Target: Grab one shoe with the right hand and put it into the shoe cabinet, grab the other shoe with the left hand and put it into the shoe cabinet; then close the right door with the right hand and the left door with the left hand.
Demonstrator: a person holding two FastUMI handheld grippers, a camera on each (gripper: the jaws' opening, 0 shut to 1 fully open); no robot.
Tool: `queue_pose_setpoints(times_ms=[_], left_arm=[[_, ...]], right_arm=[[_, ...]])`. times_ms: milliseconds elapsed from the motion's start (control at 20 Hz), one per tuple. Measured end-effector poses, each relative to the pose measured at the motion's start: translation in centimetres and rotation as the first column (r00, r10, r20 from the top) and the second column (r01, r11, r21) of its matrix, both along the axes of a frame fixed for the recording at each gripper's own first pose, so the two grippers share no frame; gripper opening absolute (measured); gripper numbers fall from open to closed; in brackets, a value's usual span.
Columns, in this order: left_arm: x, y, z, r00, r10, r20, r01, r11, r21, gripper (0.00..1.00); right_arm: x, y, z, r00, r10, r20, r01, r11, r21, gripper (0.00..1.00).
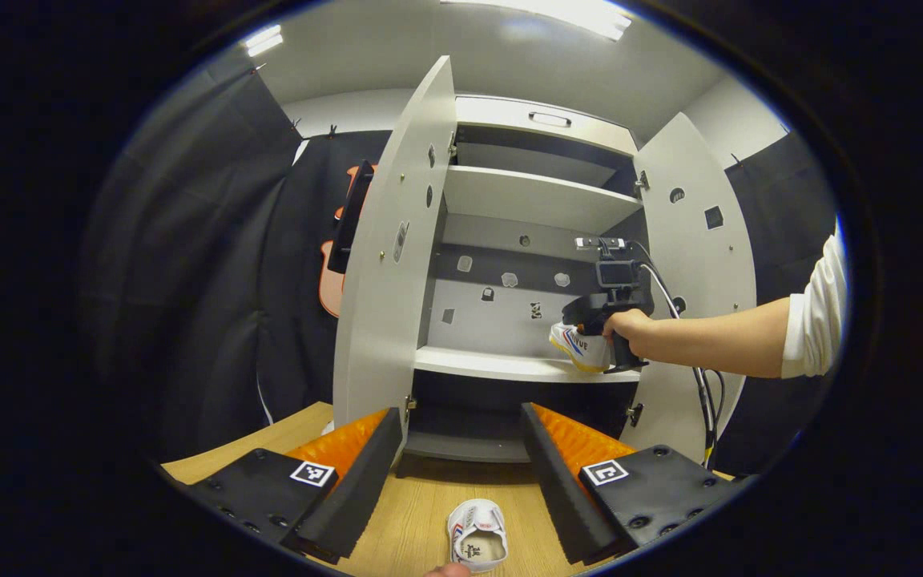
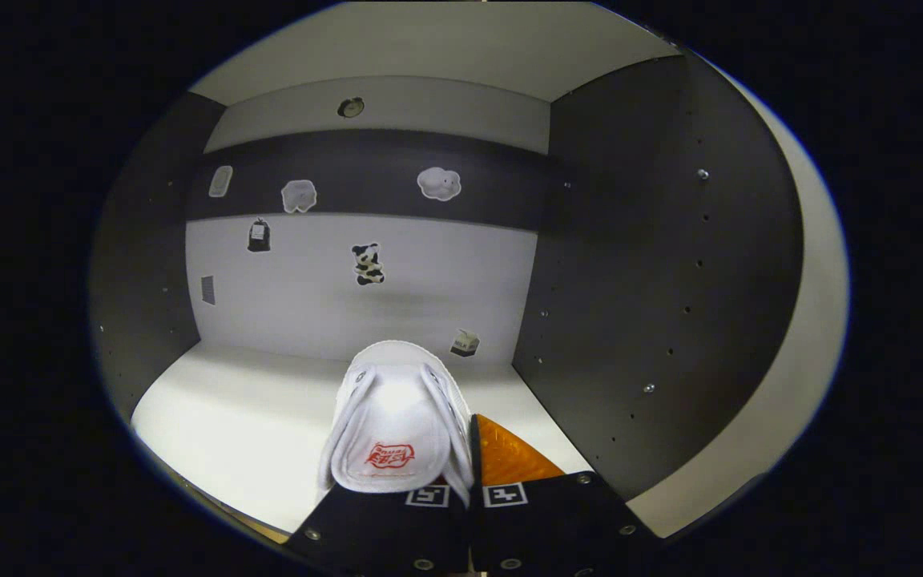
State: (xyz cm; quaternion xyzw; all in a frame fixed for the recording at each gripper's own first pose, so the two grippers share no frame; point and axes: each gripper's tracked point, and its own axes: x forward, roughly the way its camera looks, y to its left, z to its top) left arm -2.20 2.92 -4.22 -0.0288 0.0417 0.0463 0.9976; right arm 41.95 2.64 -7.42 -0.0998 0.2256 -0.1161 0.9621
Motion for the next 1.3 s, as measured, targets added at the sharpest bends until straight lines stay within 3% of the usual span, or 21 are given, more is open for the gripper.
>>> queue_pose_setpoints(times_ms=[250, 450, 550, 650, 700, 800, 1050, 1300], left_arm=[[0.2, 1.5, -0.6, 0.999, 0.039, -0.017, -0.039, 0.999, 0.012, 0.96], [0.6, 0.9, -1.1, 0.999, 0.019, -0.027, -0.019, 1.0, 0.006, 0.96], [0.8, 0.5, -0.9, 1.0, 0.009, -0.021, -0.009, 1.0, 0.009, 0.97], [0.9, 0.2, -1.1, 1.0, 0.001, -0.022, -0.001, 1.0, 0.005, 0.99], [0.9, 0.1, -1.2, 1.0, -0.002, -0.025, 0.002, 1.0, 0.001, 0.96], [1.1, -0.3, -1.2, 1.0, -0.015, -0.023, 0.014, 1.0, -0.005, 0.97], [1.7, -1.6, -0.8, 0.998, -0.059, -0.012, 0.059, 0.998, 0.007, 0.96], [1.8, -3.1, -0.8, 0.995, -0.099, -0.011, 0.099, 0.995, -0.013, 0.96]], right_arm=[[1.1, -0.9, -2.4, 0.998, -0.033, -0.06, 0.033, 0.999, -0.005, 0.05], [1.0, -0.8, -3.2, 0.996, -0.018, -0.089, 0.02, 1.0, 0.017, 0.08], [0.6, -0.2, -2.8, 0.996, 0.0, -0.089, 0.004, 0.999, 0.045, 0.14], [0.1, 0.3, -1.9, 0.997, 0.025, -0.076, -0.02, 0.998, 0.064, 0.27], [-0.5, 0.3, -1.5, 0.996, 0.037, -0.078, -0.033, 0.998, 0.058, 0.41], [-1.7, 0.3, -0.4, 0.995, 0.07, -0.068, -0.067, 0.996, 0.05, 0.53], [-5.5, 1.5, 5.3, 0.988, 0.149, 0.047, -0.153, 0.982, 0.108, 0.58], [-11.9, 3.7, 11.1, 0.951, 0.239, 0.197, -0.264, 0.958, 0.115, 0.69]])
